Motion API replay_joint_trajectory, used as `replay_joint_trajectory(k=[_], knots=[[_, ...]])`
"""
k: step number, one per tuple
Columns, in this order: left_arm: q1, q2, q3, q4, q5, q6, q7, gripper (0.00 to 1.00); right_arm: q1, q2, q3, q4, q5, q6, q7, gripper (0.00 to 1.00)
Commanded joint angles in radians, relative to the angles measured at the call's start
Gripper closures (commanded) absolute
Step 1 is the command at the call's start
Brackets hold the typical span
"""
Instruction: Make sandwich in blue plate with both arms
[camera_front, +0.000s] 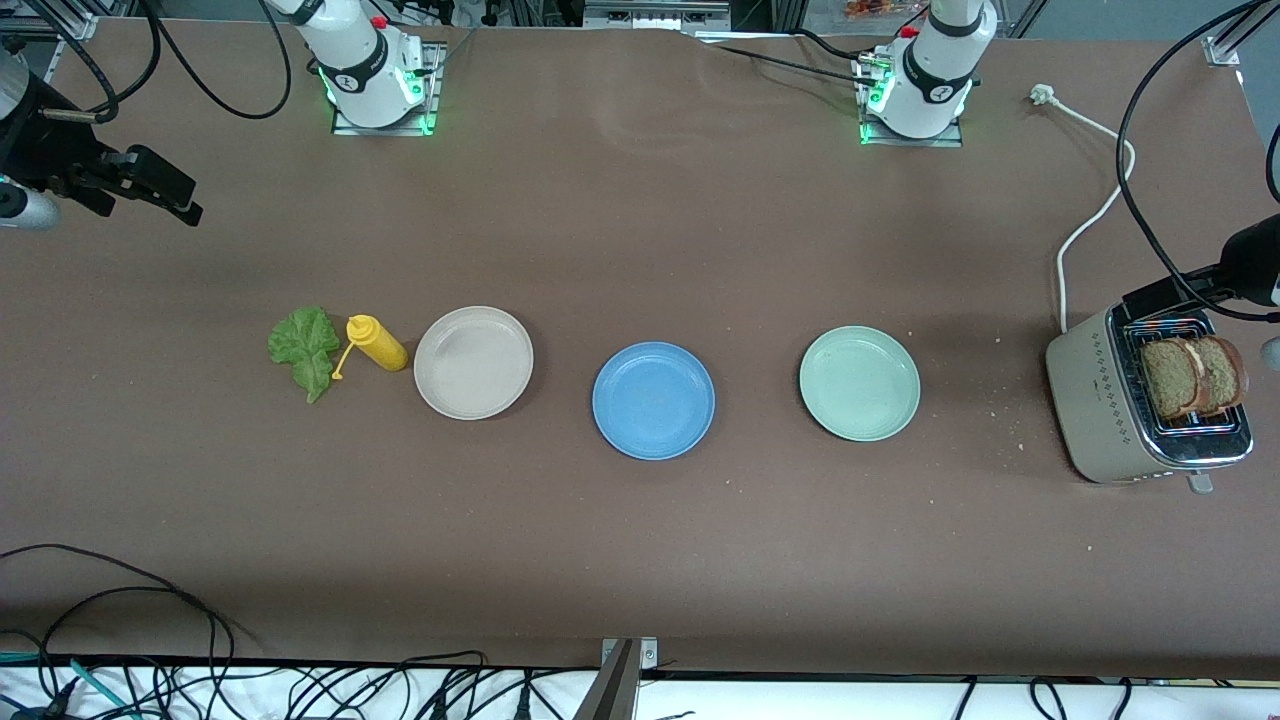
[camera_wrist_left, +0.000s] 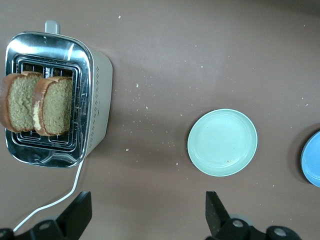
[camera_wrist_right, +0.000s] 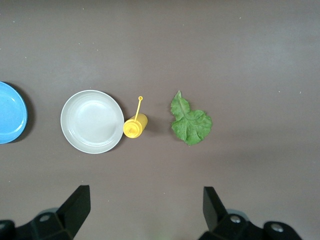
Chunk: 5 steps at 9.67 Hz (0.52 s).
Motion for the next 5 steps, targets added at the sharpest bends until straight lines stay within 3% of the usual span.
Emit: replay_joint_trajectory(k=[1,5], knots=[[0.006,-0.014,-0.004,-0.009,0.02,-0.011,0.022,0.0,0.0,-0.016,0.001,-0.007,0.014,-0.012,0.007,0.0],[0.006,-0.015,-0.003,-0.009,0.026,-0.021,0.025,0.0,-0.001,-0.015,0.001,-0.007,0.014,-0.012,0.007,0.0]])
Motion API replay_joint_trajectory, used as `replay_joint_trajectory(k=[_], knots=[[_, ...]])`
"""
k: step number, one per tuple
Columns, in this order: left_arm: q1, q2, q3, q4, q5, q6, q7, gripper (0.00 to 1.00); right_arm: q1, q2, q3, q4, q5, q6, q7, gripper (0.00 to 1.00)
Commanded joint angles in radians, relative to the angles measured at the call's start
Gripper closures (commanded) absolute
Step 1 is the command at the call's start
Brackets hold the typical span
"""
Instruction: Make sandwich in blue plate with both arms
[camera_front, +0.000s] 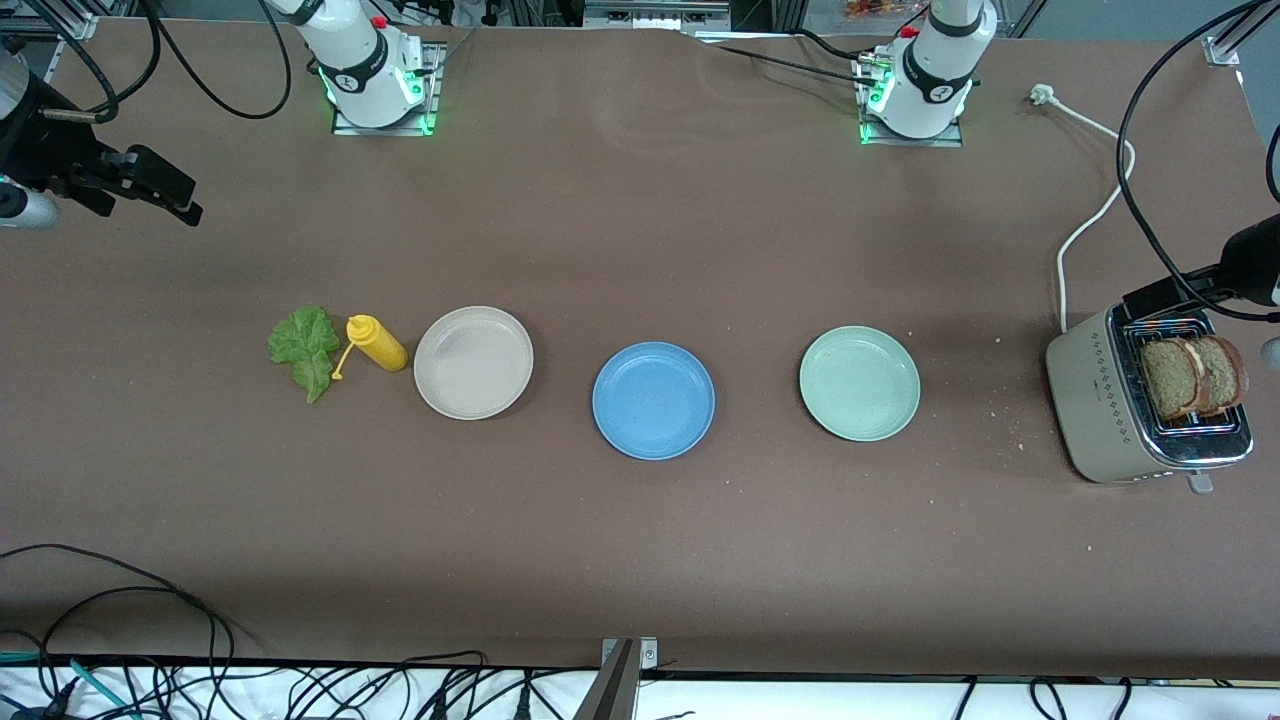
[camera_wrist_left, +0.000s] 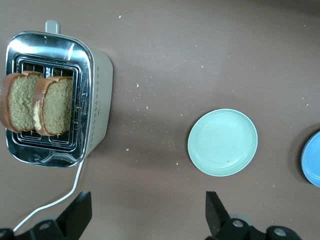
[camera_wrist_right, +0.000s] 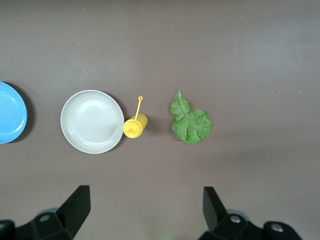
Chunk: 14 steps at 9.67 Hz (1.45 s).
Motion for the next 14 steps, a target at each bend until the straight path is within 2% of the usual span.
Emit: replay_joint_trajectory(k=[1,5,7,8,10,14], knots=[[0.006,-0.015,-0.003,-0.009,0.026,-0.021,0.025,0.0,-0.001,-0.016,0.001,-0.007,0.014,-0.012,0.007,0.0],[0.05,-0.008,0.009,-0.009,0.033,-0.019,0.028,0.0,-0.001,-0.015,0.001,-0.007,0.014,-0.012,0.007,0.0],[0.106,0.014,0.009,0.002,0.119,-0.01,0.12,0.0,-0.001,-0.015,0.001,-0.007,0.014,-0.012,0.007,0.0],[0.15,0.046,0.009,0.006,0.136,-0.003,0.173,0.0,0.0,-0.016,0.001,-0.007,0.014,-0.012,0.007,0.0],[0.204,0.087,0.009,0.003,0.144,0.101,0.238,0.0,-0.001,-0.016,0.001,-0.007,0.014,-0.012,0.007,0.0],[0.213,0.21,0.007,-0.007,0.142,0.146,0.241,0.02,-0.001,-0.015,0.001,-0.007,0.014,-0.012,0.007,0.0]])
